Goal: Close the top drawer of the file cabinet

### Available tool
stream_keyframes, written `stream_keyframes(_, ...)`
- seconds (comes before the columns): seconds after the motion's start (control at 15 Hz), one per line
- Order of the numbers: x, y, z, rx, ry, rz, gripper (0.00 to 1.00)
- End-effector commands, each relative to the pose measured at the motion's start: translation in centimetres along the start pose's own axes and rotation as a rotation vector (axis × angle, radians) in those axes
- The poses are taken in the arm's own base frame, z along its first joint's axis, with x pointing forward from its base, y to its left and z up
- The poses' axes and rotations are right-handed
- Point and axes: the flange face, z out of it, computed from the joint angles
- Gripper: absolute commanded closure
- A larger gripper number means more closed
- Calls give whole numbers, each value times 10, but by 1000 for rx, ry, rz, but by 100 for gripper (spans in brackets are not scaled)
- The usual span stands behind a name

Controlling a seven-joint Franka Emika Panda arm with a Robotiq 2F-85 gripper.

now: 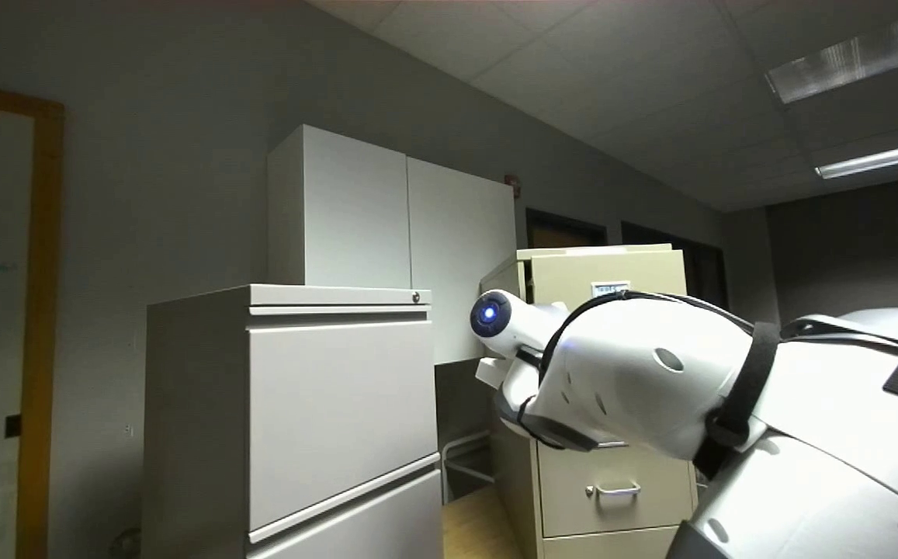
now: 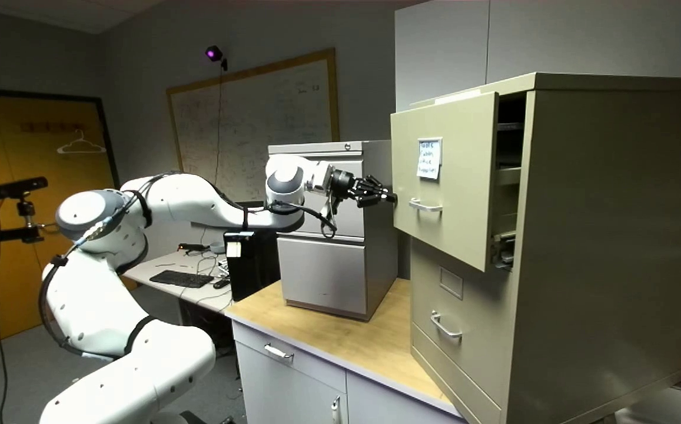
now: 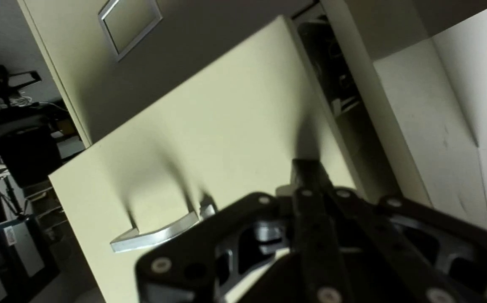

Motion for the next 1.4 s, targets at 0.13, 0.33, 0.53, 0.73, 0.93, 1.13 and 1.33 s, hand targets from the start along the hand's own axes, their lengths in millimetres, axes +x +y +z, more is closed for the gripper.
stream_keyframes(0.13, 11, -47, 29, 15, -24, -30, 99)
stream_keyframes(0.33, 13, -63, 35, -29, -35, -40, 98)
stream_keyframes(0.53, 14, -75, 39, -71, -38, -51, 99)
stream_keyframes(0.73, 13, -86, 46, -110, -44, -68, 98)
stream_keyframes(0.93, 12, -93, 52, -142, -45, -79, 98)
stream_keyframes(1.13, 9, -100, 60, -169, -43, -91, 98)
stream_keyframes(1.33, 7, -107, 67, -183, -49, -96, 98)
